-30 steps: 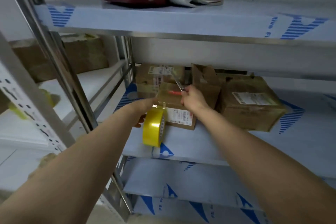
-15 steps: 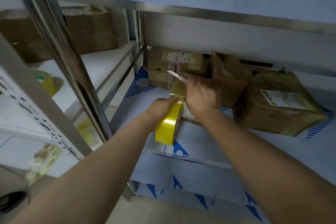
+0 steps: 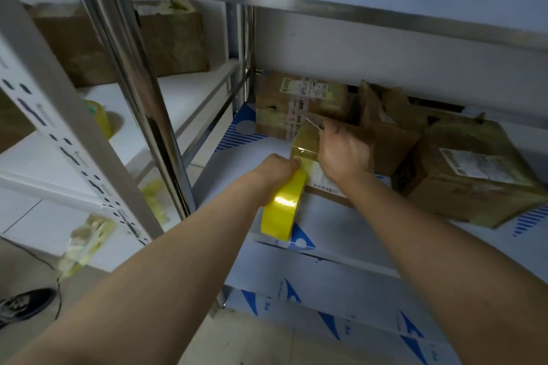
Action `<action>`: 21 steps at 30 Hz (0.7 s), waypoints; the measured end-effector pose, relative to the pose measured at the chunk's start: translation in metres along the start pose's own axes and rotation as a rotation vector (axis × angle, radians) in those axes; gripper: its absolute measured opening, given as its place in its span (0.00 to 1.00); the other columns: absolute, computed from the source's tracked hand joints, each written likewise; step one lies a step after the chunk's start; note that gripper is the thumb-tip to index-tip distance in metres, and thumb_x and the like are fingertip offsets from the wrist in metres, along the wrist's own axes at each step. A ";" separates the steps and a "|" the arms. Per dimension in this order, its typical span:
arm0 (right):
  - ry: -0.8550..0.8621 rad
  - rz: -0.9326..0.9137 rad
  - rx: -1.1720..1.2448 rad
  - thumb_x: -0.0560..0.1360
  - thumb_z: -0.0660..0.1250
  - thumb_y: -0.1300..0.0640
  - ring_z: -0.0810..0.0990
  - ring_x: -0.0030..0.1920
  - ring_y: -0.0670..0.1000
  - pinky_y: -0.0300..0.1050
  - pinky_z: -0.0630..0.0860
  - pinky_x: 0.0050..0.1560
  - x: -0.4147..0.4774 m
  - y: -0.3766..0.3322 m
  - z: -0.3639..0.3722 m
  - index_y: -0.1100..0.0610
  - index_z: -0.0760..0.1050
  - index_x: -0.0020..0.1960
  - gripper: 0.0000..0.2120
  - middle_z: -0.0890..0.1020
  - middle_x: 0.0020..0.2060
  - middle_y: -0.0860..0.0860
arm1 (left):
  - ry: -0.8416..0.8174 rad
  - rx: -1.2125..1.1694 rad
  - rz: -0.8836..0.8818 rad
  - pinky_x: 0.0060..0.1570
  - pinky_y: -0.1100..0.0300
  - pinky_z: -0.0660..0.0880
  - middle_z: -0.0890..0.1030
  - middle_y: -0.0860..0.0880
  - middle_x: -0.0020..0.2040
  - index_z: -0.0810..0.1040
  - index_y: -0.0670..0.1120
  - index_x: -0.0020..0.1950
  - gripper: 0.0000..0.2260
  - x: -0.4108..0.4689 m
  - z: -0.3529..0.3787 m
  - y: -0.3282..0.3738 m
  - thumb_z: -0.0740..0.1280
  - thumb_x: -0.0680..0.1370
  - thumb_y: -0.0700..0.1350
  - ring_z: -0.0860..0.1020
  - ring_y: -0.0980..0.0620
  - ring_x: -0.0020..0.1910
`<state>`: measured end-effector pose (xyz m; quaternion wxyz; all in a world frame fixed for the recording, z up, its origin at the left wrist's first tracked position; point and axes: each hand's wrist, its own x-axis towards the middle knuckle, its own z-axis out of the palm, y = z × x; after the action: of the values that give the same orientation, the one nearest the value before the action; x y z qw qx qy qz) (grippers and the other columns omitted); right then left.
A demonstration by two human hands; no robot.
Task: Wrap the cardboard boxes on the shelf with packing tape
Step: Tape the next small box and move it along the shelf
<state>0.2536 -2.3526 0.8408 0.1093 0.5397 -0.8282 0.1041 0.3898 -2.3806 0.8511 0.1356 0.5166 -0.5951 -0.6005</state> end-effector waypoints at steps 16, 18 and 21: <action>-0.191 -0.138 -0.035 0.81 0.52 0.43 0.79 0.50 0.51 0.43 0.69 0.39 -0.033 0.016 -0.072 0.47 0.76 0.59 0.17 0.81 0.48 0.48 | -0.045 -0.102 -0.052 0.40 0.57 0.75 0.77 0.41 0.54 0.68 0.39 0.68 0.20 -0.006 -0.003 0.002 0.59 0.81 0.50 0.78 0.47 0.46; -0.196 -0.157 -0.119 0.82 0.52 0.46 0.78 0.51 0.52 0.42 0.66 0.36 -0.034 0.013 -0.073 0.49 0.76 0.60 0.17 0.81 0.48 0.49 | -0.026 -0.101 -0.047 0.33 0.59 0.73 0.77 0.41 0.52 0.68 0.39 0.67 0.18 -0.008 -0.003 0.003 0.58 0.82 0.49 0.76 0.49 0.41; -0.239 -0.162 -0.195 0.82 0.55 0.52 0.78 0.53 0.53 0.41 0.64 0.36 -0.036 0.007 -0.072 0.52 0.76 0.58 0.12 0.80 0.49 0.50 | -0.013 -0.061 -0.039 0.37 0.58 0.73 0.77 0.41 0.49 0.70 0.39 0.63 0.15 -0.007 -0.005 0.002 0.57 0.82 0.47 0.76 0.48 0.41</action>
<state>0.2664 -2.2975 0.8990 0.0697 0.6002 -0.7952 -0.0509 0.3954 -2.3784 0.8571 0.1359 0.5197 -0.5673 -0.6241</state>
